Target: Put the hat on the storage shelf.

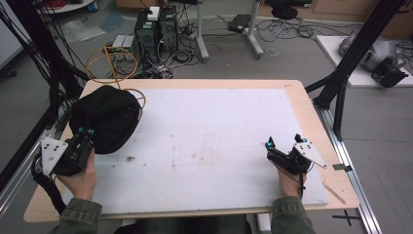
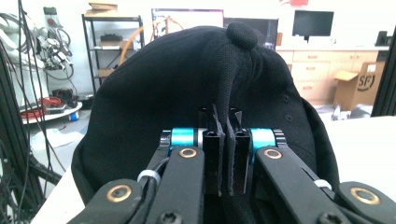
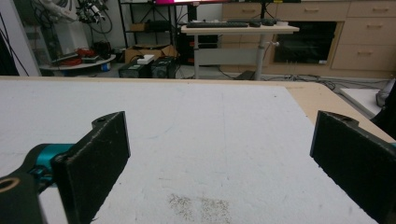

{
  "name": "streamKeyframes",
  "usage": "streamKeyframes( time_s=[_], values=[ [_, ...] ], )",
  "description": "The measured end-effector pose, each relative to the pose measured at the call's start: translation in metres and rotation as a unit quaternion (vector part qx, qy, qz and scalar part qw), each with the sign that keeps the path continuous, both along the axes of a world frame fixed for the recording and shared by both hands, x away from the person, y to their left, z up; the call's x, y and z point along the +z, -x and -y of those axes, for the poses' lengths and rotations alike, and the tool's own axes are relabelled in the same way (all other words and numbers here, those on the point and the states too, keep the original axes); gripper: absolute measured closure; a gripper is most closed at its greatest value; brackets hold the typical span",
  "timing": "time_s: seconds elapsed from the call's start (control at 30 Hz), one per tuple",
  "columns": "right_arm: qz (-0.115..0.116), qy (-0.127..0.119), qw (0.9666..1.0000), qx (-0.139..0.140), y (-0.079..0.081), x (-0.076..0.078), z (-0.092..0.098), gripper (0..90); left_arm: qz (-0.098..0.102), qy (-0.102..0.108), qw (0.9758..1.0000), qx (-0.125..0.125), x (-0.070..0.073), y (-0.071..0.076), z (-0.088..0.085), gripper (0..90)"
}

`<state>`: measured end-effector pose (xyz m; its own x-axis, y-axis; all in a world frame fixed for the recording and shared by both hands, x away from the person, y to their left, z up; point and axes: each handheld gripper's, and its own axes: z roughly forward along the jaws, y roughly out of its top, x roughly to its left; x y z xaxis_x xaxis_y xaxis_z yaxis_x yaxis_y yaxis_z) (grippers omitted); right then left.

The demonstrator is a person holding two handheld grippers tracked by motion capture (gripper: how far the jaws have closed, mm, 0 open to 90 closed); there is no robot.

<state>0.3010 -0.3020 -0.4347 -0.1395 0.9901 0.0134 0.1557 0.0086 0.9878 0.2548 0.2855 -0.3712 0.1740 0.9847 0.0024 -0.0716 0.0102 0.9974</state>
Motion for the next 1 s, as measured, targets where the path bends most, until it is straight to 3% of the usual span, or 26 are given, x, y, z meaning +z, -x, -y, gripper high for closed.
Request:
streamKeyframes(
  time_s=[0.2, 0.33, 1.0],
  values=[
    [0.0, 0.005, 1.0, 0.003, -0.004, 0.001, -0.006, 3.9, 0.022, 0.014, 0.9997, 0.002, 0.014, -0.004, -0.003, 87.3],
    [-0.002, 0.004, 1.0, 0.004, -0.004, 0.001, -0.007, 3.9, 0.027, 0.038, 0.9989, -0.003, 0.02, -0.009, -0.003, 87.4],
    [0.009, 0.002, 1.0, -0.001, -0.004, 0.002, -0.008, 3.9, 0.058, 0.038, 0.9976, -0.006, 0.054, -0.041, 0.004, 87.4]
  ],
)
